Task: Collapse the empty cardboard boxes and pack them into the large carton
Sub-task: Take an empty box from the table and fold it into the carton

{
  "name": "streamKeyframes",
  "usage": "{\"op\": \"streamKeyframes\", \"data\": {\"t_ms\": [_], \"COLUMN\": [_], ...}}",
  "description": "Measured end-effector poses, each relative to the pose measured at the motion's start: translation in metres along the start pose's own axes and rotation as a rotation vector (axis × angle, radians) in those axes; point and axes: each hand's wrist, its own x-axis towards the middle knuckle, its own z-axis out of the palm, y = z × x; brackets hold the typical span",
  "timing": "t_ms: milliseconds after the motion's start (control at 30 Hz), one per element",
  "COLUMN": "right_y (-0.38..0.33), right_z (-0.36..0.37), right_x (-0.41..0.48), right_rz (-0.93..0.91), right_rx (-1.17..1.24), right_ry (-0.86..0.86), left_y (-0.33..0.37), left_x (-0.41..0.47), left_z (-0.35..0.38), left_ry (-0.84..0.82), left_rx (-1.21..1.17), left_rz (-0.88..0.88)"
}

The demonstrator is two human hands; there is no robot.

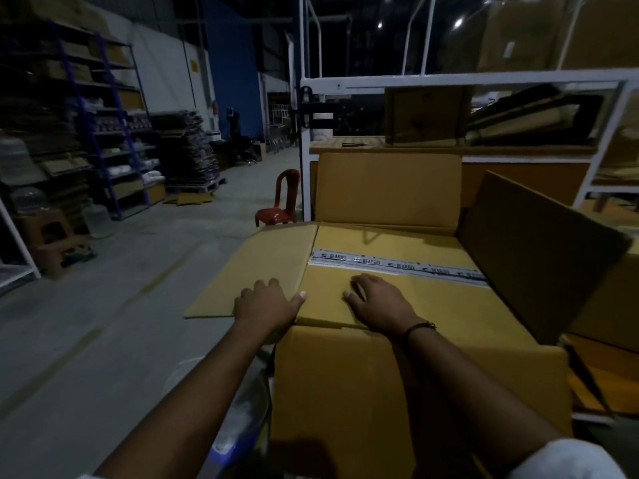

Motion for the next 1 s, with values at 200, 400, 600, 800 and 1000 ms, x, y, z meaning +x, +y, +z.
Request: {"op": "streamKeyframes", "data": {"t_ms": [200,400,600,800,1000], "right_y": [0.053,0.085,0.1,0.108,0.113], "right_z": [-0.02,-0.03,-0.028,-0.03,-0.031], "right_x": [-0.004,0.007,0.024,0.037,0.041], "right_rz": [0.176,0.226,0.245,0.204,0.237], "right_rx": [-0.077,-0.121,-0.134,-0.219,-0.198], "right_ry": [0.009,-0.057,-0.04,-0.081,-0.184], "left_y": [0.031,0.048,0.062,0.062,0.063], "left_x": [0.007,0.026,0.033,0.038,0.039], "left_z": [0.014,0.019,0.019,0.021,0.021], "left_ry": [0.041,0.059,0.093,0.157,0.18], "left_rx": [-0.003,0.031,0.006,-0.007,-0.008], "left_rz": [0.214,0.229,0.14,0.122,0.104]}}
